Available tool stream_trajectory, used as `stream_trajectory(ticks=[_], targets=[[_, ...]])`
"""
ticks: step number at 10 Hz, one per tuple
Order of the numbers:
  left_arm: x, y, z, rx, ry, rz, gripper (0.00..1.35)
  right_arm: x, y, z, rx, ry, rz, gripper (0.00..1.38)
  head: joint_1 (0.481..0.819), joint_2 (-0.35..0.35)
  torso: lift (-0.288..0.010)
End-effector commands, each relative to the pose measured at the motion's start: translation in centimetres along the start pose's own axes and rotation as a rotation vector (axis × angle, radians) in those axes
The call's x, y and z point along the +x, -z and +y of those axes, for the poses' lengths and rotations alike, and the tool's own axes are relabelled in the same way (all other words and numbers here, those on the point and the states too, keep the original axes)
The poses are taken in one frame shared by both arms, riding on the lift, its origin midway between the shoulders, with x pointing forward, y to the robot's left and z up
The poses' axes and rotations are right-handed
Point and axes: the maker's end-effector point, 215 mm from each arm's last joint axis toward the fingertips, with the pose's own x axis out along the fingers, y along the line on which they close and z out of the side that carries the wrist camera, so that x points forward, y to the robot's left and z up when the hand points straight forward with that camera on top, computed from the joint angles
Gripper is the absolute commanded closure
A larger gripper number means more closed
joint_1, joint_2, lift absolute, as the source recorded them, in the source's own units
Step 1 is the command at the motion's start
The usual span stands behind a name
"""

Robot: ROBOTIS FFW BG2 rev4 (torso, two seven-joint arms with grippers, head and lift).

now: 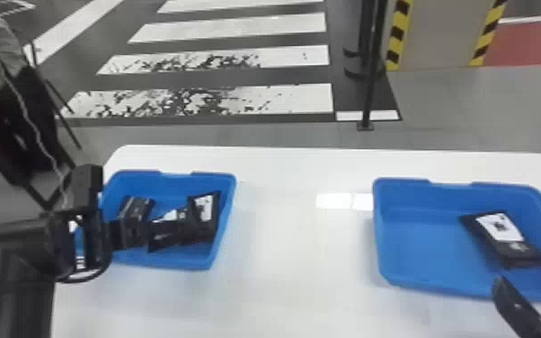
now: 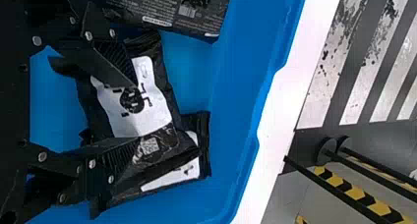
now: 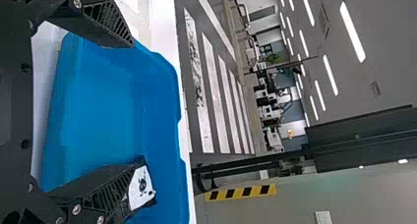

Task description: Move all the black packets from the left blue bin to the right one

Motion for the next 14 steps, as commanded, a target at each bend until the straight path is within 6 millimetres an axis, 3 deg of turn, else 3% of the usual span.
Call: stream_trajectory(ticks=[1,3,4,5,7,8,10,11,12,14], targets=[[0.1,0.2,0.9,0.014,-0.036,0.009,1.24,0.0,0.2,0.0,0.009,0.000,0.001,0.16,0.695,0.145,-0.150],[-0.5,0.1,2.8,0.033,-0.093,0.007,1.20,0.0,0.2,0.0,0.016,-0.001,0.001,0.16,0.695,0.156,-0.150],[-0.4,-0.2,2.7,0.054,-0.081,-0.014,1.20,0.0,0.2,0.0,0.016,-0.002,0.001,0.16,0.695,0.170,-0.150],[-0.8,-1.2,1.9,0.071,-0.058,-0.044,1.20,-0.1,0.2,0.0,0.019,-0.003,0.002,0.17,0.695,0.178,-0.150],[-3.6,-4.4,-0.1,0.140,-0.061,-0.134,1.20,-0.1,0.2,0.1,0.020,-0.006,0.001,0.17,0.695,0.172,-0.150],[-4.8,-5.1,-0.8,0.160,-0.071,-0.155,1.12,-0.1,0.4,0.1,0.023,-0.006,0.008,0.17,0.695,0.168,-0.150],[-6.2,-5.7,-1.3,0.175,-0.093,-0.174,0.52,-0.1,0.7,0.2,0.030,-0.010,0.018,0.17,0.695,0.165,-0.150],[-6.6,-6.0,-0.8,0.181,-0.117,-0.175,0.36,-0.1,0.9,0.2,0.032,-0.010,0.022,0.17,0.695,0.165,-0.150],[-6.9,-6.3,-0.4,0.192,-0.149,-0.170,0.29,-0.1,0.9,0.2,0.034,-0.012,0.024,0.17,0.695,0.168,-0.150],[-7.4,-6.2,0.9,0.197,-0.217,-0.134,0.28,0.0,1.3,0.1,0.042,-0.012,0.034,0.17,0.695,0.181,-0.150]])
